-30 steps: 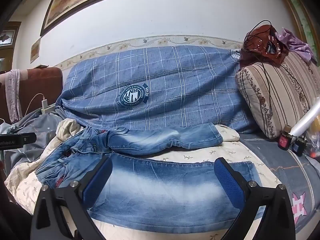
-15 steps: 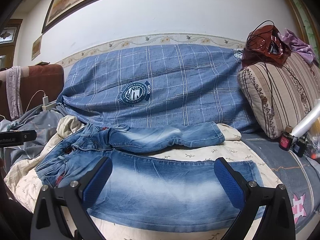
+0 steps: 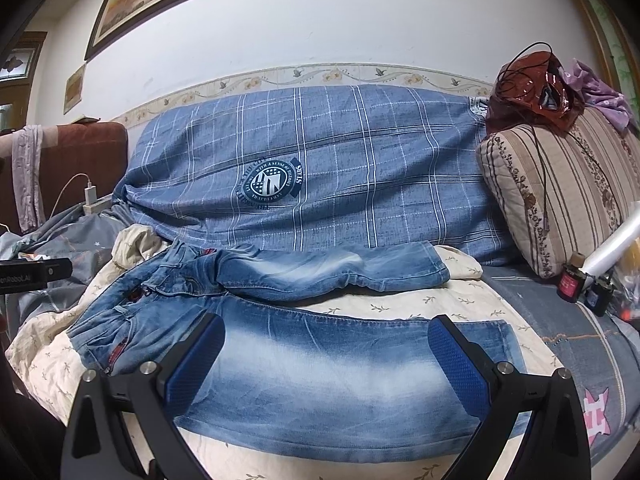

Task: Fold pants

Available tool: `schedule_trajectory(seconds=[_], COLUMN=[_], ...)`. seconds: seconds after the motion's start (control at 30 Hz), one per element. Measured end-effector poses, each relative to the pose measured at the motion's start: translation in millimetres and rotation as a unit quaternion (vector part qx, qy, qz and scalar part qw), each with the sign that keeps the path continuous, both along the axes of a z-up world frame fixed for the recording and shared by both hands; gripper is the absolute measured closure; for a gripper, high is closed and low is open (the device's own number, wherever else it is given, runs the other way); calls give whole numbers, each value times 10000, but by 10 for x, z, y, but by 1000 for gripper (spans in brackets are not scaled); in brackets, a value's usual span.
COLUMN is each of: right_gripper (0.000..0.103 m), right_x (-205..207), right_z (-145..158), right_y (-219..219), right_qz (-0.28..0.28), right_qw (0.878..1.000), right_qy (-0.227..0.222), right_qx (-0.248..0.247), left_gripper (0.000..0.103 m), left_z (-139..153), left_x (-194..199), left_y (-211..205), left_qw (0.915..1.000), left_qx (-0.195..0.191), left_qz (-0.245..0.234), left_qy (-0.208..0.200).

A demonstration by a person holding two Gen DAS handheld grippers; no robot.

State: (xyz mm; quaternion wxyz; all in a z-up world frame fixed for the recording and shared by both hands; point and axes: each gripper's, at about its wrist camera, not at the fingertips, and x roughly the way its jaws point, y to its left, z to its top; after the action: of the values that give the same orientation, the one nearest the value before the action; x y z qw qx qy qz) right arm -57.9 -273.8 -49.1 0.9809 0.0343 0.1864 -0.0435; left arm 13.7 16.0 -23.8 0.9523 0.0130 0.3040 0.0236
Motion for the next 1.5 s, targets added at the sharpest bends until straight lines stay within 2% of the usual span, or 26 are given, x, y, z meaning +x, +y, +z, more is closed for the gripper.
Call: schedule_trajectory(seconds=[0.7, 1.5], right_gripper=[0, 0], right_x=[48, 143], right_z=[-37, -108], right_y=[54, 145], right_qz=[52, 140], right_qw=[9998, 9988], right_qy=[123, 323], right_qx=[-126, -352], left_gripper=[0, 0], left_z=[-32, -252], left_x=[58, 215], left_y=[44, 122], left_qw=[10000, 9997], left_qx=[32, -7], left_qz=[34, 66], left_qy=[6, 221])
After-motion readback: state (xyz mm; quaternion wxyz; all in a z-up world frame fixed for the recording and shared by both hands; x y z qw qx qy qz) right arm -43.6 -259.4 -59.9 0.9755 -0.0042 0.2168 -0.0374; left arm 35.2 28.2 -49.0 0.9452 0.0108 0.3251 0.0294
